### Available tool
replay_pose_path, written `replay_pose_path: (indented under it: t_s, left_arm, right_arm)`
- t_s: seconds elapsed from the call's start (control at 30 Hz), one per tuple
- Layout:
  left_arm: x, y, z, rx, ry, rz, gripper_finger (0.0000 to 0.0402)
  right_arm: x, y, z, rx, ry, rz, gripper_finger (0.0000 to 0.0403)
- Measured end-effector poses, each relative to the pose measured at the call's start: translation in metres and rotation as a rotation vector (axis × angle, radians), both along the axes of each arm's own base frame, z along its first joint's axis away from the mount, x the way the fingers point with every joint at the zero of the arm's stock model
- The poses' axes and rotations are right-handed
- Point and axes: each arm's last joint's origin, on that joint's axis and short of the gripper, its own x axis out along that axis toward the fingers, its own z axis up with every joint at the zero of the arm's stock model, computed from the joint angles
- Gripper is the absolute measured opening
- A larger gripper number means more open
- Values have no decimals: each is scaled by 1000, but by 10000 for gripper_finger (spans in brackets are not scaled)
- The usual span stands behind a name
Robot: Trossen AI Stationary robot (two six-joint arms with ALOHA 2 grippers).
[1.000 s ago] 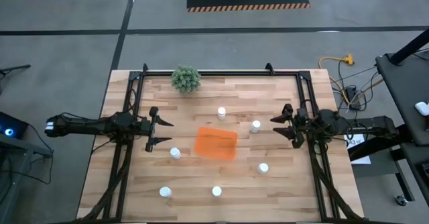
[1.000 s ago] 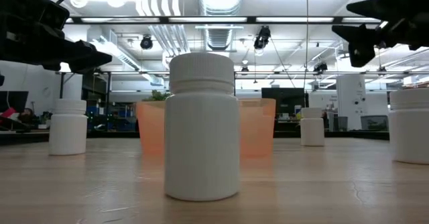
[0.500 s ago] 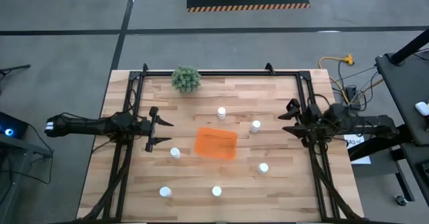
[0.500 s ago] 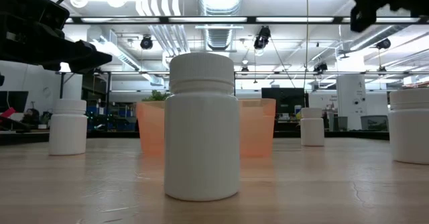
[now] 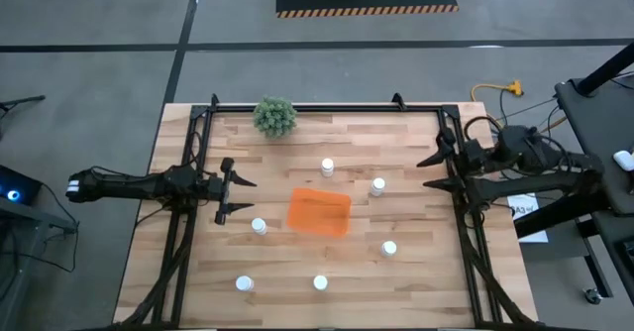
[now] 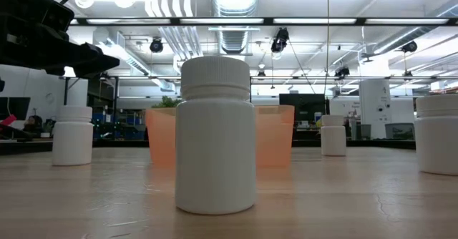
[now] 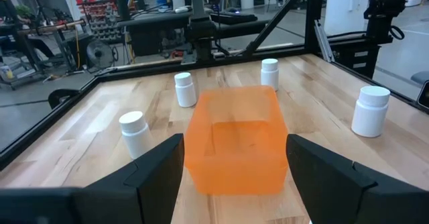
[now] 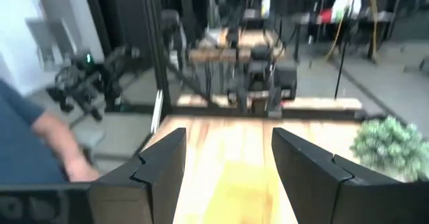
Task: Pick and place pill bottles into a basket
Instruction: Put the pill bottle into the bin
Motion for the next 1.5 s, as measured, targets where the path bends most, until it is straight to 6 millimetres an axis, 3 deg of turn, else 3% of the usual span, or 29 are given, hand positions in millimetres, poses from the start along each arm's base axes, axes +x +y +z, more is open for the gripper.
replay_pose_path:
  t_s: [0.27,0.47,0.63,0.87,1.2,1.5]
  left_arm:
    - [0,0,0,0,1,0,245]
    - [0,0,0,0,0,0,245]
    - [0,0,0,0,1,0,245]
    - [0,0,0,0,0,0,245]
    - [0,0,0,0,1,0,245]
    - [0,0,0,0,0,0,245]
  right_arm:
    - [26,0,25,-36,357,11,210]
    - [43,1,22,-70,730,30,210]
    - [62,-1,18,-55,935,-39,210]
    - [92,0,9,-41,1023,-59,228]
    - [108,4,-5,77,1137,-45,329]
    - [119,39,-20,106,1245,-1,335]
